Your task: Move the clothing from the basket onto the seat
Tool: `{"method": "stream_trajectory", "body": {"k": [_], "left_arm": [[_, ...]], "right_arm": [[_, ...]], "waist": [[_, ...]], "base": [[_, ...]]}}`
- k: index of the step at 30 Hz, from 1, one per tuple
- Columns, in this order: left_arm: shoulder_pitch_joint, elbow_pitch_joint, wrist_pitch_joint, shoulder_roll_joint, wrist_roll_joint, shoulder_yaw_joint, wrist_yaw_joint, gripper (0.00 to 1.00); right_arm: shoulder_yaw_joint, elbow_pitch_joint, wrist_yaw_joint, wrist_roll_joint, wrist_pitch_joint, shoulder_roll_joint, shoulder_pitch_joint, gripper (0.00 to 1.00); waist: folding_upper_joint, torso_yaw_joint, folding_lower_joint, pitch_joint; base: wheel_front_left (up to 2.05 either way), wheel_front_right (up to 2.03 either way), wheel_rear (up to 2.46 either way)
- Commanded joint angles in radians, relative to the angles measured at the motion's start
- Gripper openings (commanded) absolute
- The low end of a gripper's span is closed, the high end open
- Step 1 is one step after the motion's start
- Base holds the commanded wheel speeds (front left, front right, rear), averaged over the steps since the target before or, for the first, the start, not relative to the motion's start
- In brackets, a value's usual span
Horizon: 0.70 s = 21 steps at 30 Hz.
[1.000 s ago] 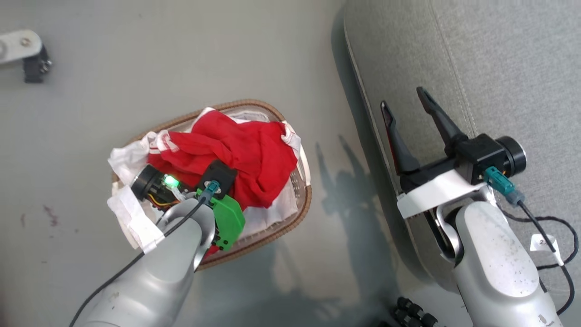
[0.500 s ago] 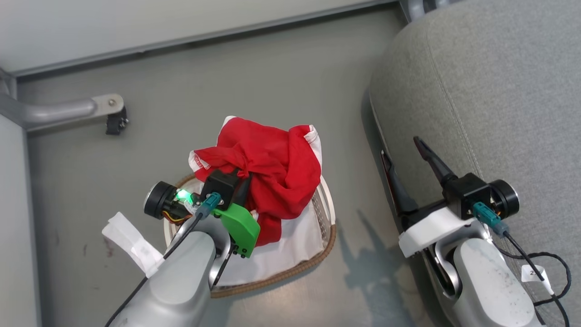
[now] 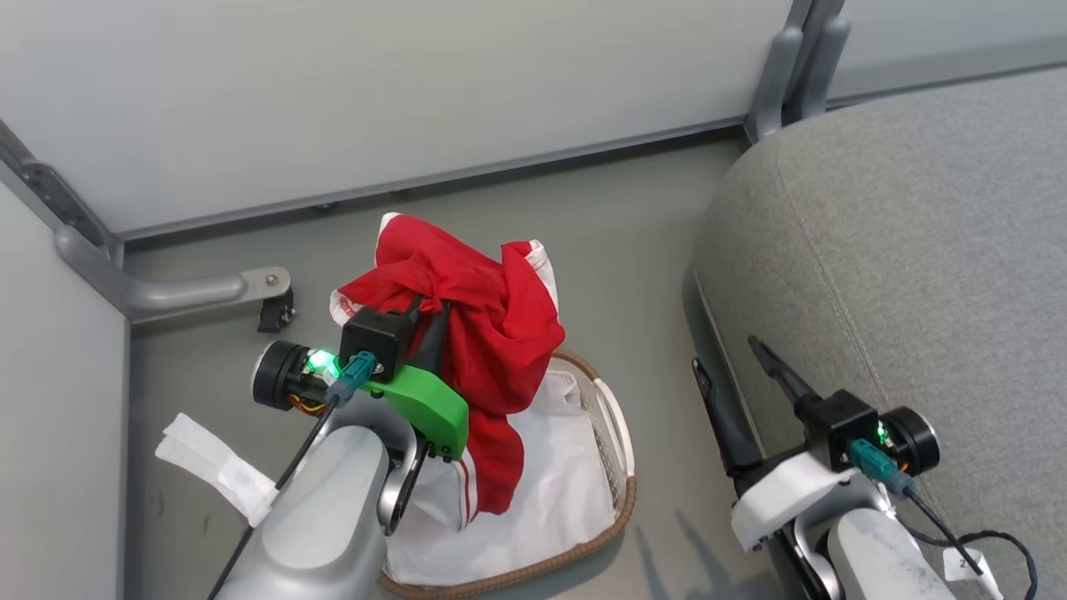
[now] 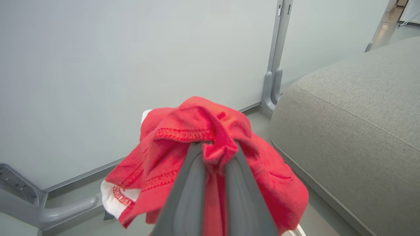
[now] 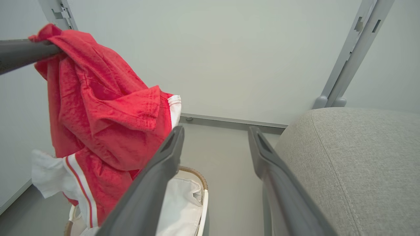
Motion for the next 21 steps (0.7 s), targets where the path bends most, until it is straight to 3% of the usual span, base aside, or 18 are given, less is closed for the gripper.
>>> {"method": "stream_trajectory", "body": {"k": [1, 21], "left_arm": [[0.015, -0.013, -0.004, -0.001, -0.007, 0.008, -0.003, 0.0], [-0.028, -0.066, -0.004, -0.002, -0.076, -0.057, 0.033, 0.0]], "right_arm": [[0.003, 0.005, -0.001, -0.006, -0.002, -0.004, 0.024, 1.0], [0.044, 0.018, -0.001, -0.006, -0.002, -0.004, 0.099, 1.0]], "waist": [[0.0, 0.009, 0.0001, -0.052], [0.0, 0.016, 0.0001, -0.143]], "base": [[0.0, 0.0, 0.0], [0.0, 0.0, 0.0]]}}
